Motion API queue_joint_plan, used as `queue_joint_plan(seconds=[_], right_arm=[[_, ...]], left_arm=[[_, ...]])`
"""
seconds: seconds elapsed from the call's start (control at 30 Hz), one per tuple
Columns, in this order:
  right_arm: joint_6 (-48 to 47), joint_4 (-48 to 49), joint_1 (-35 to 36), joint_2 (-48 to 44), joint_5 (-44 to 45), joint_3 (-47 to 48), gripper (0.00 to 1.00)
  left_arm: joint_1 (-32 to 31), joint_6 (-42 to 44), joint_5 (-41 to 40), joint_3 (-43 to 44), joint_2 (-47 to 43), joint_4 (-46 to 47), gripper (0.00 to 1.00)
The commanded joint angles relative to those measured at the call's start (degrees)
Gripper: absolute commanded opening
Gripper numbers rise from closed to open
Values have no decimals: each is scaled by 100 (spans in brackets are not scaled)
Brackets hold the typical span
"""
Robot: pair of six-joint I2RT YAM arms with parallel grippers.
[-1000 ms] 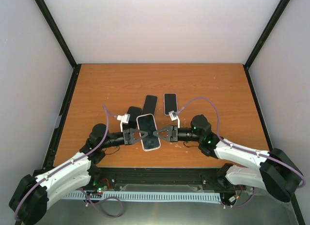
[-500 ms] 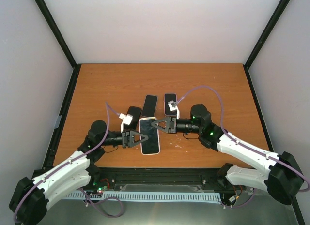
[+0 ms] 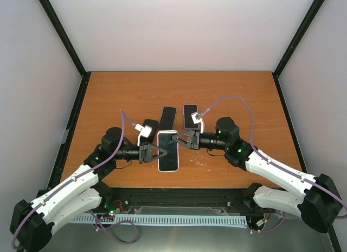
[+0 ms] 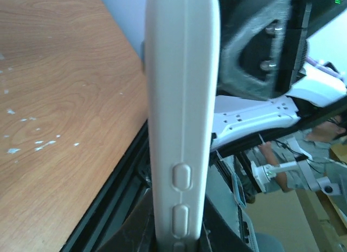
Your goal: Put the phone into the phone case
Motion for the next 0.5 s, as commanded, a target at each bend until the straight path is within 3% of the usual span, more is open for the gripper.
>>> queue_joint_plan(seconds=[0.0, 0.1, 0.23, 0.37, 0.47], right_arm=[[-92, -40, -29, -255, 62, -80, 40], [109, 184, -20, -268, -181, -407, 57], [347, 462, 12, -294, -331, -852, 68], [587, 827, 46, -248, -517, -1178, 69], [821, 1352, 59, -157, -719, -1340, 63]], left_arm=[[14, 34, -463, 205, -44, -443, 0], [14, -143, -632, 302, -81, -129, 0], [16, -214, -940, 418, -111, 128, 0], [14, -351, -1038, 404, -114, 540, 0], [18, -394, -1073, 403, -46, 709, 0]])
